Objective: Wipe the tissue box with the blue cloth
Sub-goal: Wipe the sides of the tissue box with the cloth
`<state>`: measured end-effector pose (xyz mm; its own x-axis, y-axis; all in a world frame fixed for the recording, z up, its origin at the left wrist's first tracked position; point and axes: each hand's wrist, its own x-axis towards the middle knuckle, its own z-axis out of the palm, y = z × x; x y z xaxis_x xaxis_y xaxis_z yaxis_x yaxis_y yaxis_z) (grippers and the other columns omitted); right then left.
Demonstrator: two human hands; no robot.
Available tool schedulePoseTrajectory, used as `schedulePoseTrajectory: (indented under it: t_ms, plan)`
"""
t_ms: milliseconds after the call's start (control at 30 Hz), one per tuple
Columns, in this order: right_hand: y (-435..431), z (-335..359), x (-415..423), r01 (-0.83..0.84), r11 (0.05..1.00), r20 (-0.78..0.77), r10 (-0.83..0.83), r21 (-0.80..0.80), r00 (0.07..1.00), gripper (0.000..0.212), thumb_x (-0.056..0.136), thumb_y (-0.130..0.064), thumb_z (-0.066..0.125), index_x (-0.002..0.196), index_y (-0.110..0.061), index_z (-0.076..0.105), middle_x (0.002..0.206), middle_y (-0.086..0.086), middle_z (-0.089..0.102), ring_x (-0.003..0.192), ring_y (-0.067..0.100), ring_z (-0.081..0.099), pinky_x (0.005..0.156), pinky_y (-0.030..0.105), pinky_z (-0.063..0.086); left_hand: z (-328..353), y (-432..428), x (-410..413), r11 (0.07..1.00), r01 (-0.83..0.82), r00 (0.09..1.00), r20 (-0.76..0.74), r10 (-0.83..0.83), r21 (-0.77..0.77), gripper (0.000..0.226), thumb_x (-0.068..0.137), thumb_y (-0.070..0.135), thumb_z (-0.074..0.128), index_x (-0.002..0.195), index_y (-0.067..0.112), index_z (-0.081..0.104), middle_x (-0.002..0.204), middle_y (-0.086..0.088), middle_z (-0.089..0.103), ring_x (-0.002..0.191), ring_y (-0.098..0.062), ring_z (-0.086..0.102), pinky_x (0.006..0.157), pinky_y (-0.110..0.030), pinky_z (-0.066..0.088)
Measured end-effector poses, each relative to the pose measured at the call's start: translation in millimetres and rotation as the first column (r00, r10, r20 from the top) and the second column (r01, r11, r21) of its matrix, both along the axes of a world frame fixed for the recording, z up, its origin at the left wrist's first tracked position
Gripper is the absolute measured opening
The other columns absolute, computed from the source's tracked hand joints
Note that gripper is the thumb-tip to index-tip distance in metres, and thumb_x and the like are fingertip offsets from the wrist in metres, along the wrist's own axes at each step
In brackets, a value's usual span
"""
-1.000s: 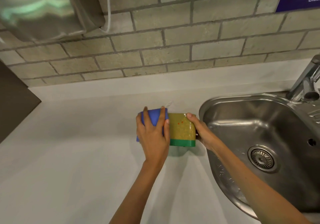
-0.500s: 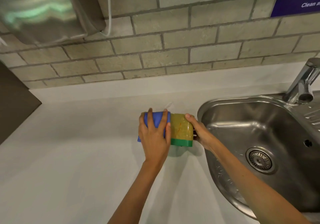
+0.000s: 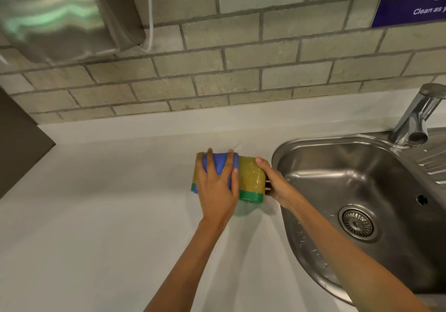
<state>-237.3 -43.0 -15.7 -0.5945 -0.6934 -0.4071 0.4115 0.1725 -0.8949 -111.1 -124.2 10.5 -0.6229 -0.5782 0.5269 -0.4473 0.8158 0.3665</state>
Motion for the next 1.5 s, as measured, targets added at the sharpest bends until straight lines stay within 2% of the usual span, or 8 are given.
schedulePoseTrajectory:
  t_ms: [233,500,767,1033,1167,1300,1400,1500]
  plan:
    - [3.0,0.9,-5.2,-0.016,1.0,-0.015,0.016,-0.004,1.0,0.083,0.049,-0.07,0.061,0.109,-0.013,0.064,0.097,0.007,0.069,0.096,0.023,0.064,0.092,0.038,0.051,-24.6,11.3,21.9,0.953,0.224,0.971,0.125,-0.201,-0.205,0.047,0.089,0.041,0.044,0.131,0.023,0.054,0.139,-0.018,0.051,0.128,-0.043,0.045,0.099,-0.048,0.044]
    - [0.1,-1.5,-5.6,0.014,1.0,0.008,-0.014,-0.027,1.0,0.077,0.05,-0.066,0.064,0.108,-0.017,0.059,0.103,0.006,0.066,0.099,0.022,0.062,0.086,0.036,0.052,-1.2,-6.3,-1.4,0.997,-0.077,0.997,0.021,0.077,0.015,0.047,0.092,0.034,0.033,0.134,0.023,0.052,0.139,-0.02,0.048,0.126,-0.041,0.042,0.099,-0.045,0.046]
    - [-0.7,-1.1,-6.5,0.031,0.999,-0.013,-0.031,-0.009,0.999,0.068,0.057,-0.065,0.062,0.103,-0.016,0.065,0.092,0.005,0.07,0.089,0.021,0.064,0.077,0.032,0.053,-18.7,10.9,4.5,0.963,0.182,0.982,0.078,-0.169,-0.201,0.047,0.088,0.037,0.043,0.129,0.02,0.057,0.132,-0.02,0.057,0.121,-0.044,0.051,0.094,-0.048,0.048]
    - [-6.8,3.4,3.4,0.107,0.993,-0.059,-0.11,-0.055,0.992,0.068,0.066,-0.054,0.067,0.117,-0.011,0.055,0.108,0.008,0.066,0.096,0.02,0.064,0.076,0.032,0.054,-12.2,-17.6,-4.6,0.971,-0.171,0.976,-0.106,0.191,0.169,0.043,0.095,0.026,0.042,0.136,0.018,0.049,0.143,-0.022,0.042,0.128,-0.04,0.038,0.098,-0.047,0.045]
    - [-14.9,8.9,4.9,0.198,0.979,-0.145,-0.203,-0.048,0.968,0.079,0.058,-0.055,0.075,0.115,-0.005,0.058,0.111,0.014,0.067,0.102,0.026,0.065,0.09,0.039,0.054,-23.3,18.2,-4.6,0.976,-0.115,0.988,-0.078,0.131,0.184,0.054,0.093,0.039,0.028,0.143,0.019,0.037,0.147,-0.024,0.036,0.135,-0.043,0.032,0.104,-0.049,0.038]
    - [-18.8,11.9,9.6,0.246,0.968,-0.237,-0.249,-0.041,0.939,0.083,0.056,-0.053,0.078,0.117,-0.005,0.049,0.108,0.007,0.065,0.093,0.015,0.064,0.073,0.023,0.052,-33.2,27.2,-0.1,0.985,-0.012,0.993,-0.112,0.032,0.174,0.053,0.094,0.033,0.041,0.143,0.018,0.033,0.151,-0.022,0.031,0.139,-0.043,0.025,0.108,-0.048,0.033]
    - [-24.9,19.1,20.8,0.302,0.95,-0.312,-0.312,-0.08,0.897,0.093,0.054,-0.049,0.082,0.128,-0.015,0.038,0.097,-0.011,0.055,0.085,0.001,0.056,0.061,0.01,0.046,-29.3,25.2,-4.9,0.911,-0.008,0.971,-0.213,0.105,0.411,0.052,0.097,0.026,0.039,0.146,0.023,0.022,0.155,-0.018,0.022,0.144,-0.036,0.015,0.115,-0.046,0.023]
    - [-28.2,20.4,31.3,0.306,0.945,-0.433,-0.324,-0.114,0.841,0.095,0.052,-0.054,0.081,0.128,-0.019,0.035,0.116,-0.004,0.052,0.106,0.012,0.055,0.082,0.018,0.049,-21.6,23.9,-10.2,0.755,-0.008,0.931,-0.271,0.245,0.656,0.051,0.1,0.031,0.03,0.148,0.019,0.021,0.157,-0.012,0.019,0.144,-0.03,0.012,0.12,-0.044,0.015]
